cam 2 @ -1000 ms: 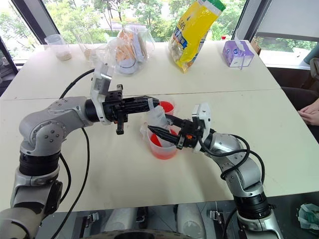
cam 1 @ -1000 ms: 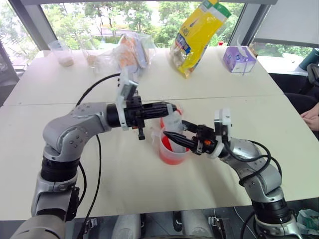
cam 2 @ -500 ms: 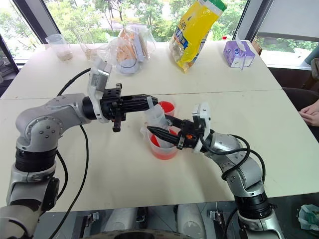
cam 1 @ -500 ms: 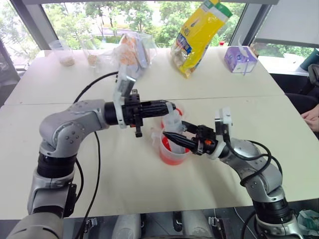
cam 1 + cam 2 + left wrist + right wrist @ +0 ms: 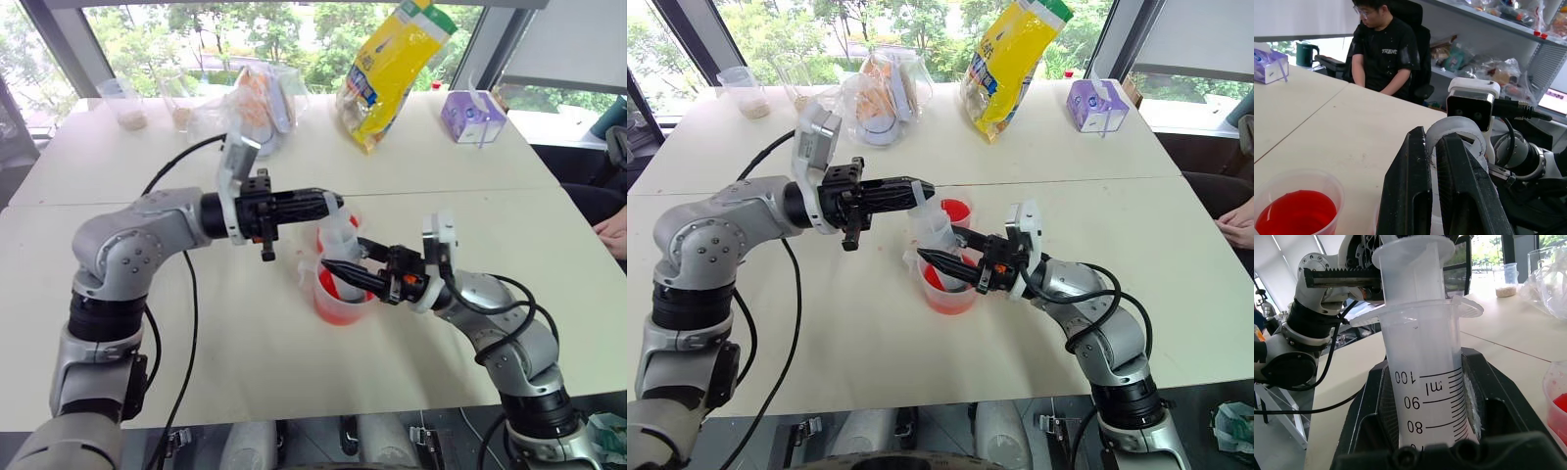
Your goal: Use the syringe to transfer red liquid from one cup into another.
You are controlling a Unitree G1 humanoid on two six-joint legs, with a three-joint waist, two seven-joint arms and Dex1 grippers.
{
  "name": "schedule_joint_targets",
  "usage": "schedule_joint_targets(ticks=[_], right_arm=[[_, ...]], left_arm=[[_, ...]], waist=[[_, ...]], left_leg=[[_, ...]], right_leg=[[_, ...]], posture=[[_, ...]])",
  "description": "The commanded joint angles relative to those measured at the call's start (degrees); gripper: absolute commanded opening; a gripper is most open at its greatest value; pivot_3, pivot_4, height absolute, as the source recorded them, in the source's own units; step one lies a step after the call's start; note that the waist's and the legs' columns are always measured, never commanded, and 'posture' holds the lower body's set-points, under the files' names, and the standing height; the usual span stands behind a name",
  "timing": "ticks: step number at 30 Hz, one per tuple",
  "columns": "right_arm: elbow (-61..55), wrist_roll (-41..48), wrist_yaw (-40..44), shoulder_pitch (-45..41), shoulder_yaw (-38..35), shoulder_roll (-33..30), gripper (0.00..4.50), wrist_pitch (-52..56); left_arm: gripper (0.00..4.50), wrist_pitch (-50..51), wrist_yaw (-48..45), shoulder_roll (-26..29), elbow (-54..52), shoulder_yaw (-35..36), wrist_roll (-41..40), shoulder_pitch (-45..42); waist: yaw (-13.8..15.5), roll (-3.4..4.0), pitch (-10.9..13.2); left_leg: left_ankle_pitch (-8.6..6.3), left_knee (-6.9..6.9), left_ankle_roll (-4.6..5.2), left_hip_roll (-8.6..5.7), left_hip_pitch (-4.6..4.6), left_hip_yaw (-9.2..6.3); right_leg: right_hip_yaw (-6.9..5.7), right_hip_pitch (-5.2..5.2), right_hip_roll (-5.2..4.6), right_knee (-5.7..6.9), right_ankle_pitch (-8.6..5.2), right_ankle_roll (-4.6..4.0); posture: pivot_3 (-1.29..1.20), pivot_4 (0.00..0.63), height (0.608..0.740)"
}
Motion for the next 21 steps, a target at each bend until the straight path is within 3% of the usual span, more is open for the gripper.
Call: schedule_joint_targets(ticks=[1,14,15,17,21], right_arm=[[-1.5,0.1,2.0,1.4,1.2,-1.5,1.38,0.7],[-1.1,0.0,1.3,-0.7,0.6,-0.6,1.38,0.2],[-1.0,0.2,1.0,-1.2,0.3,-0.4,1.38,0.2],[-0.8,0.6,0.4,-2.2,-0.3,0.0,1.38,0.3],[-0.6,1.7,-0.6,-3.7,-1.8,0.6,1.38,0.7]], left_arm=[[0.06,-3.6,2.3,1.2,1.3,7.7,0.1,-2.7],[0.06,-2.1,1.6,2.3,0.5,6.1,0.6,-1.1],[0.58,-1.7,1.4,2.5,0.3,5.8,0.5,-0.8],[0.99,-1.1,0.7,3.2,-0.2,5.2,0.4,-0.1],[2.84,-1.5,-0.5,4.4,-1.1,4.4,1.6,1.7]], waist=[[0.0,0.00,0.0],[0.0,0.00,0.0],[0.0,0.00,0.0],[0.0,0.00,0.0],[-0.1,0.00,0.0]], left_leg=[[0.00,0.00,0.00,0.00,0.00,0.00],[0.00,0.00,0.00,0.00,0.00,0.00],[0.00,0.00,0.00,0.00,0.00,0.00],[0.00,0.00,0.00,0.00,0.00,0.00],[0.00,-0.01,0.00,0.01,0.00,0.00]], right_leg=[[0.00,0.00,0.00,0.00,0.00,0.00],[0.00,0.00,0.00,0.00,0.00,0.00],[0.00,0.00,0.00,0.00,0.00,0.00],[0.00,0.00,0.00,0.00,0.00,0.00],[0.00,-0.02,0.01,0.01,0.00,0.00]], posture=[[0.00,0.150,0.740],[0.00,0.150,0.740],[0.00,0.150,0.740],[0.00,0.150,0.740],[0.00,0.150,0.740]])
